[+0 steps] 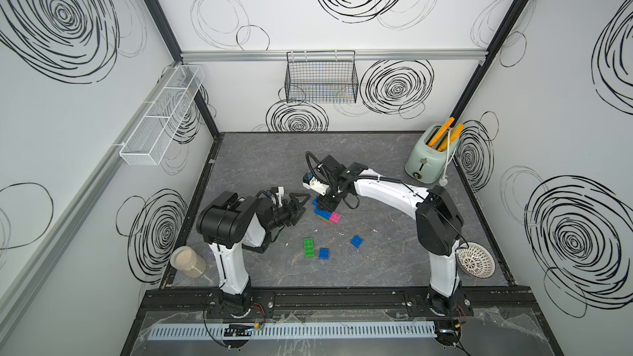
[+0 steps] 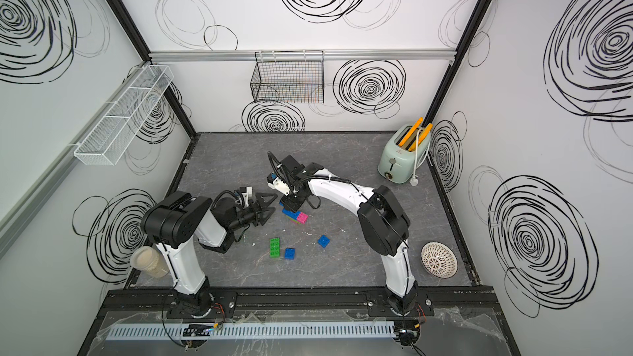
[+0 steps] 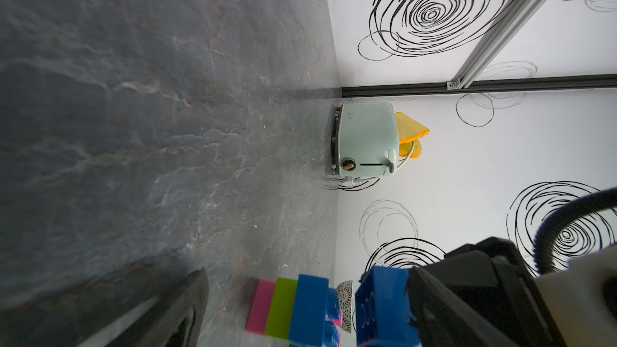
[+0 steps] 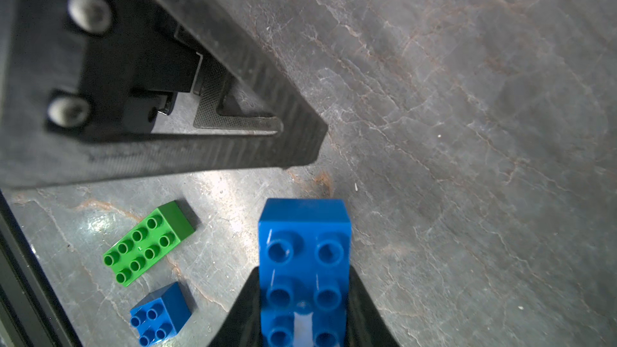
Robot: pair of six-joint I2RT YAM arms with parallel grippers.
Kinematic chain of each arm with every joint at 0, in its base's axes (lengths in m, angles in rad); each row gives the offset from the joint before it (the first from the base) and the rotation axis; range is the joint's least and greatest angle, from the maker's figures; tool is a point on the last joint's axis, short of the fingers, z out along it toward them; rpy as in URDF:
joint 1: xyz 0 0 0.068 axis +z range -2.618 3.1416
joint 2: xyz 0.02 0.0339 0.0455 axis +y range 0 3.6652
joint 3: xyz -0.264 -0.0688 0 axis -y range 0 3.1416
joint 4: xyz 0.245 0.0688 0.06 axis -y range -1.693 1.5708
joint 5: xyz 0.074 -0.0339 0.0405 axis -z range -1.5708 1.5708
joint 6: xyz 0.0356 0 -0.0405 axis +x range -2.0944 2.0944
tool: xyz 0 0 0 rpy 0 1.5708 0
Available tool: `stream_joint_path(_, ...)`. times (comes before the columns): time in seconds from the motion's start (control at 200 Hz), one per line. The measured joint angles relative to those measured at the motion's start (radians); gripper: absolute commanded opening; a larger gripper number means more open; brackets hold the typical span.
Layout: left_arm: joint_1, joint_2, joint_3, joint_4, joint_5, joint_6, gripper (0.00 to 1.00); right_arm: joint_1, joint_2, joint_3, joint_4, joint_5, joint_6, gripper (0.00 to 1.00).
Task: Assemble a heart with lego
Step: Assemble the lego brick with the lego brick.
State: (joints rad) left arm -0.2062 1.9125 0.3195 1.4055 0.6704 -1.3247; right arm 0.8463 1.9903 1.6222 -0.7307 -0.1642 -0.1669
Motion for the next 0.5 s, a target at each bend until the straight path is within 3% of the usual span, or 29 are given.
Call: stream_joint_path(0.5, -0.039, 0.042, 0.002, 0.079, 0.022, -0.039, 0.97, 0.014, 0.042, 0.021, -0.029, 0.019, -0.011, 0.27)
